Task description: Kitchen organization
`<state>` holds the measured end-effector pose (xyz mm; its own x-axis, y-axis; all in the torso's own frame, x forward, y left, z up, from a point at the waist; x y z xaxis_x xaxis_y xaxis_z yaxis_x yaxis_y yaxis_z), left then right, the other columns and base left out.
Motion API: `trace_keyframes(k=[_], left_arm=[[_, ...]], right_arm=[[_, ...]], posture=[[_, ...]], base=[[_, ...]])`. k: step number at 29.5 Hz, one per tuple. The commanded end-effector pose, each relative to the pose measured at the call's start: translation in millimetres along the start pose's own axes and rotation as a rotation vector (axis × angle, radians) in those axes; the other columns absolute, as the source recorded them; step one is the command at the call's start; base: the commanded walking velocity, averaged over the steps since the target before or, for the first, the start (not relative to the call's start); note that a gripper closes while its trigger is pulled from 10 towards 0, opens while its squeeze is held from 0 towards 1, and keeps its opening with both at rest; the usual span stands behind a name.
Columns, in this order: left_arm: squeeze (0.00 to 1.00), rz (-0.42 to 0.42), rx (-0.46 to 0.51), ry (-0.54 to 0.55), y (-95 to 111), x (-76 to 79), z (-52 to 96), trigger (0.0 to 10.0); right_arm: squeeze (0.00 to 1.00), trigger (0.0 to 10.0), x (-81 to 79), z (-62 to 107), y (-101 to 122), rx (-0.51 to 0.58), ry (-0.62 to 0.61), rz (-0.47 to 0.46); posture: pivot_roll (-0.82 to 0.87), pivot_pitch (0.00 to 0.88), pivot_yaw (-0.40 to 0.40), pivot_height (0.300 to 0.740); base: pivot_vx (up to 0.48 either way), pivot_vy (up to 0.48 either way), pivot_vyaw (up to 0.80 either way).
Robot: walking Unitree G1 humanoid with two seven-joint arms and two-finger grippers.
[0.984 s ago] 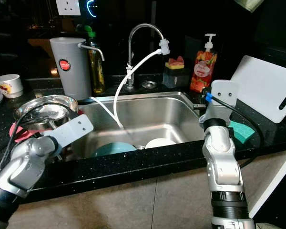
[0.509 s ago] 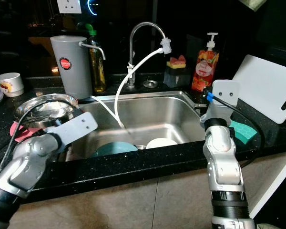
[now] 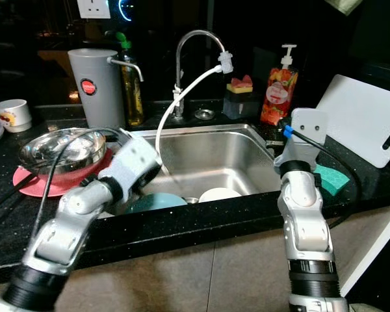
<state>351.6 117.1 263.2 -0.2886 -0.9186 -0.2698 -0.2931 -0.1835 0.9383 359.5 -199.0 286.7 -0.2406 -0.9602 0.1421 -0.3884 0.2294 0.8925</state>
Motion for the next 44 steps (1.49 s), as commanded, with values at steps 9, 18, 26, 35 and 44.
trace_keyframes(k=[9,18,26,35,44], left_arm=[[0.0,0.285,0.138,0.172,8,-3.7,13.8,10.0],[0.0,0.331,0.142,0.272,-6,0.6,38.1,10.0],[0.0,0.284,0.131,0.277,-10,3.7,49.9,10.0],[0.0,0.272,0.11,0.277,-15,-1.5,58.7,10.0],[0.0,0.264,0.128,0.272,-9,-1.7,56.3,10.0]], right_arm=[[0.0,10.0,-15.5,22.2,-9,-0.026,0.068,-0.02],[0.0,10.0,-21.2,41.0,-19,-0.063,0.113,-0.036],[0.0,10.0,-19.3,46.4,-25,-0.083,0.137,-0.023],[0.0,10.0,-17.4,50.4,-27,-0.089,0.177,0.0],[0.0,10.0,-20.0,48.2,-24,-0.08,0.188,-0.009]], posture=[[0.1,0.065,-0.076,0.74],[0.09,0.07,-0.07,0.74],[0.1,0.071,-0.087,0.74],[0.1,0.069,-0.093,0.74],[0.11,0.065,-0.099,0.74]], base=[[0.0,0.0,0.0],[0.0,0.0,0.0],[0.0,0.0,0.0],[0.0,0.0,0.0],[0.0,0.0,0.0]])
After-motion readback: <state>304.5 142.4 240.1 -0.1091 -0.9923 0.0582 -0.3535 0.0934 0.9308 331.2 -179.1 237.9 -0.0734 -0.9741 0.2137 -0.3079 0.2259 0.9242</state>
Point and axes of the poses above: a point about 5 cm out from each wrist's last joint towards the gripper, its own z axis pointing back from the gripper into the wrist, its own y axis along the axis of the wrist's last joint, x = y × z, the point moved 2 cm from there along -z, pointing out of the wrist towards the gripper, and after that the axes turned 9 degrees about z, right-handed, at the moved point
